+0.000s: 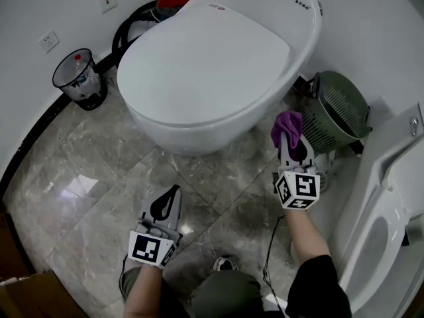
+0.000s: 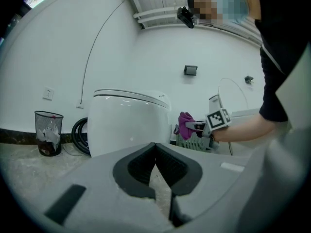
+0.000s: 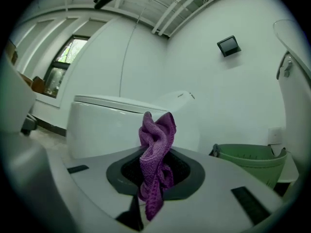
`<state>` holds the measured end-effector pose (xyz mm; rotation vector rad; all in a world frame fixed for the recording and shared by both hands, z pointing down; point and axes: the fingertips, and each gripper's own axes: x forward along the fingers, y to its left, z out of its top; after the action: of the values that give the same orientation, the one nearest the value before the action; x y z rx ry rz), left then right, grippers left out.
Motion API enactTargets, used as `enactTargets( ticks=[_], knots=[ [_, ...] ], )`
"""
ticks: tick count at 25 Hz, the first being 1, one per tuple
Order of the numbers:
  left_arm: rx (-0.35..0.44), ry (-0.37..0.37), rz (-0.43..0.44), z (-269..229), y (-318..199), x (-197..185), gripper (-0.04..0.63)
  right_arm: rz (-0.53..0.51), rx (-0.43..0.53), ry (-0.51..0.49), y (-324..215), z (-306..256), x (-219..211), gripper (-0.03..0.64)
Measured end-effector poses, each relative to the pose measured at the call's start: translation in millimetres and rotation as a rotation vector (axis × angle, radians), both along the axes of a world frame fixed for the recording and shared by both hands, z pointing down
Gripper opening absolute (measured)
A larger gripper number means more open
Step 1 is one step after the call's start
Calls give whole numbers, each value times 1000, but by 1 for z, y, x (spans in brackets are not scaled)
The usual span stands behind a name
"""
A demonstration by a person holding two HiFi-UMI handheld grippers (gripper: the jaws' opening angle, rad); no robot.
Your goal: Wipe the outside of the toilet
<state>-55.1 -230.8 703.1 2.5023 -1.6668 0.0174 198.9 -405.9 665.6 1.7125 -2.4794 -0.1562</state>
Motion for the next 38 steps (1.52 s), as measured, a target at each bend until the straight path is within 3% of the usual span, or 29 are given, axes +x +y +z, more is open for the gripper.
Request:
enactTargets(
  ticks=[4, 9, 13, 17, 21, 27, 33, 38],
  knots=[
    [1, 8, 9, 2, 11, 2, 2, -171, -1, 4, 68, 20, -58, 67],
    [-2, -2, 8, 6, 22, 1, 2, -338, -20, 1, 105, 51, -134, 67],
    [-8, -13, -13, 11, 27, -7, 2, -415, -67, -33, 109, 73, -182, 67],
    [-17, -19, -28, 14, 25, -12, 2, -433, -100, -34, 99, 83, -203, 67],
    [-22, -19, -21, 17, 20, -7, 2, -399, -90, -35, 84, 82, -190, 67],
    [-31, -5, 13, 24, 9, 10, 2, -282, -90, -9, 51, 83, -126, 67],
    [-44, -1, 61, 32, -1, 36, 2, -119, -94, 63, -19, 96, -47, 67],
    [-62, -14, 90, 39, -6, 49, 2, -16, -100, 45, -77, 98, -4, 69]
  ],
)
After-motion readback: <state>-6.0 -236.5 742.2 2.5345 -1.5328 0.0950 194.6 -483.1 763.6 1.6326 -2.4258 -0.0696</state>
